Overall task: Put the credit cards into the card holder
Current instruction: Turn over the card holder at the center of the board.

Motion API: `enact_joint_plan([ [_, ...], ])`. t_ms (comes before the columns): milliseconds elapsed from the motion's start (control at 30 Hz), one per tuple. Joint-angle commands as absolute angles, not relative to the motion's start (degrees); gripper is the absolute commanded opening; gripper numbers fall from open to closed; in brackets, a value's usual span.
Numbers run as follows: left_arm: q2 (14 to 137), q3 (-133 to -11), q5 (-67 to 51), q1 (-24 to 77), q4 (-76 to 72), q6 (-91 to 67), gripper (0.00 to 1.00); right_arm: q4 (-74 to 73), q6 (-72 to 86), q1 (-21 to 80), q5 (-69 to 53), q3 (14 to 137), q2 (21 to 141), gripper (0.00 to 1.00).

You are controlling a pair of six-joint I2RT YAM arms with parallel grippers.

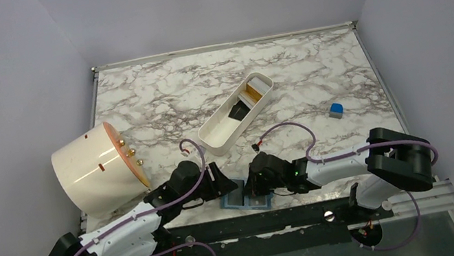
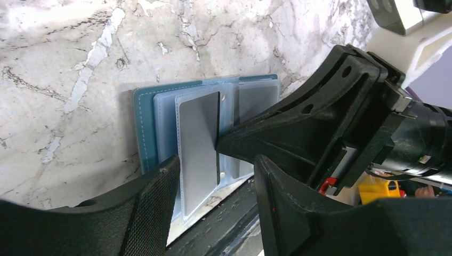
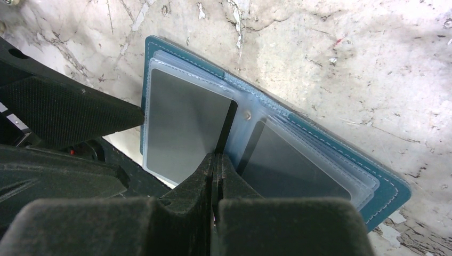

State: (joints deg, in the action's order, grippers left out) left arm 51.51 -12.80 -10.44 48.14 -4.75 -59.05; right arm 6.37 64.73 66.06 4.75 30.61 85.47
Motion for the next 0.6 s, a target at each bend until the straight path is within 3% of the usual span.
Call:
enact_joint_plan([
  [0,49.12,-11.93,-13.28,48.34,-7.50,-60.64,0.55,4.82,64.03,66.69,5.45,29.38,87.78,0.01],
  [567,47.95,-10.40,-19.25,48.69,-15.71,-67.00,0.55,5.81,56.27,66.66,9.16,30.79,82.23,0.12],
])
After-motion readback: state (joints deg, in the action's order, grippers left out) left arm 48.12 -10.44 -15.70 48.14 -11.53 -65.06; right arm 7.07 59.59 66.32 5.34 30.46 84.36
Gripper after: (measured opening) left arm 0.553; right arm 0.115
